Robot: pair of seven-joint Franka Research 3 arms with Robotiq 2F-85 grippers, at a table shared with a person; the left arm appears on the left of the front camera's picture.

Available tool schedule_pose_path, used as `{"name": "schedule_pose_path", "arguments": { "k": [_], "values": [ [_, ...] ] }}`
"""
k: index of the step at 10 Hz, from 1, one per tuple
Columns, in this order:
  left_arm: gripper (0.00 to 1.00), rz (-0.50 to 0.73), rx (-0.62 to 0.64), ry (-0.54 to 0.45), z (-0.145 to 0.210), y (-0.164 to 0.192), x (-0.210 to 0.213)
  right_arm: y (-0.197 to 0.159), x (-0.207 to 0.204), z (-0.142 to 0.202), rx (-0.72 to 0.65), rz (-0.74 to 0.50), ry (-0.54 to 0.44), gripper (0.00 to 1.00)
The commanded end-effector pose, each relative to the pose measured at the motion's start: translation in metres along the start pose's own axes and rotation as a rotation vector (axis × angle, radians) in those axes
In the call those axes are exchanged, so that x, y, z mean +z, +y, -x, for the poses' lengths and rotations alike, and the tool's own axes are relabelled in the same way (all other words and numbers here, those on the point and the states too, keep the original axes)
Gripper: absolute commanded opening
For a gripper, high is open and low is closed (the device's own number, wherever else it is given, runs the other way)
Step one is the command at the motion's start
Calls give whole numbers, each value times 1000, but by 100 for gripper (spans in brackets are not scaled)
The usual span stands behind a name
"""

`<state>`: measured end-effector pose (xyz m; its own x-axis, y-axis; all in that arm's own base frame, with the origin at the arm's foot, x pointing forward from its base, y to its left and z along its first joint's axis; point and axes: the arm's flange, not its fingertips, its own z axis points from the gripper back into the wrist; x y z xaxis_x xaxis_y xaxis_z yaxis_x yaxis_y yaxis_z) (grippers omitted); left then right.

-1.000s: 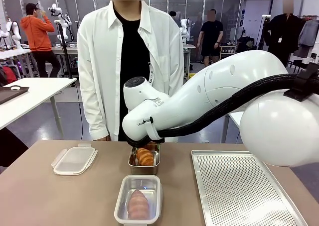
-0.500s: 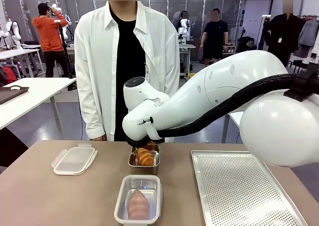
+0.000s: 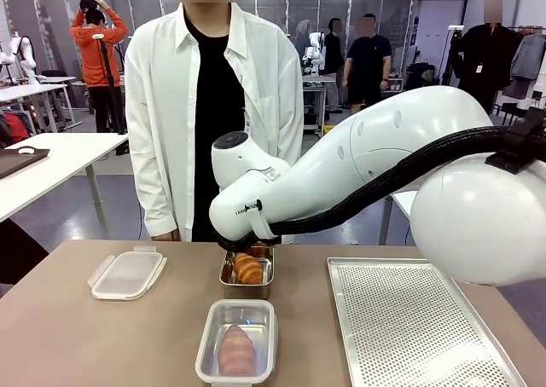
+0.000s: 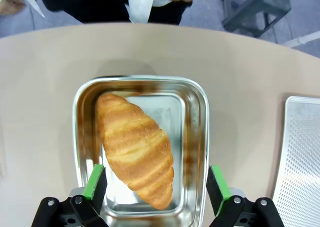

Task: Place the bread into the airtight container.
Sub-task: Pick up a Butter Roll and place it into an empty Airtight Container.

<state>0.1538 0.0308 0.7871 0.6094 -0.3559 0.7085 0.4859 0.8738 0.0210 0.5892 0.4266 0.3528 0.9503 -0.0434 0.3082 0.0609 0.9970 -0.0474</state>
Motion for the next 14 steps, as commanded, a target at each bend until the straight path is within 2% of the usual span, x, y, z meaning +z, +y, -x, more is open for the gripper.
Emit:
{"name": "schedule_pose_path", "arguments": {
  "k": [1, 3, 6, 7, 9, 10, 11, 12, 14],
  "values": [
    [100, 3, -12, 1, 0, -1, 0, -25, 48, -13, -3, -82, 19, 100],
    [100, 3, -12, 1, 0, -1, 0, -63, 107, -20, 42, -123, 20, 100],
    [100, 3, -12, 1, 0, -1, 0, -147, 196, -28, 82, -154, 40, 100],
    [100, 3, -12, 1, 0, -1, 0, -180, 219, -24, 158, -142, 39, 100],
    [100, 3, -12, 1, 0, -1, 0, -260, 271, -10, 385, -203, -64, 100],
    [100, 3, -12, 1, 0, -1, 0, -293, 295, -2, 381, -273, -14, 100],
    [100, 3, -12, 1, 0, -1, 0, -324, 312, 11, 375, -247, -8, 100],
    [100, 3, -12, 1, 0, -1, 0, -355, 331, 27, 332, -250, -22, 100],
    [100, 3, -12, 1, 0, -1, 0, -391, 353, 63, 283, -226, -63, 100]
  ]
}}
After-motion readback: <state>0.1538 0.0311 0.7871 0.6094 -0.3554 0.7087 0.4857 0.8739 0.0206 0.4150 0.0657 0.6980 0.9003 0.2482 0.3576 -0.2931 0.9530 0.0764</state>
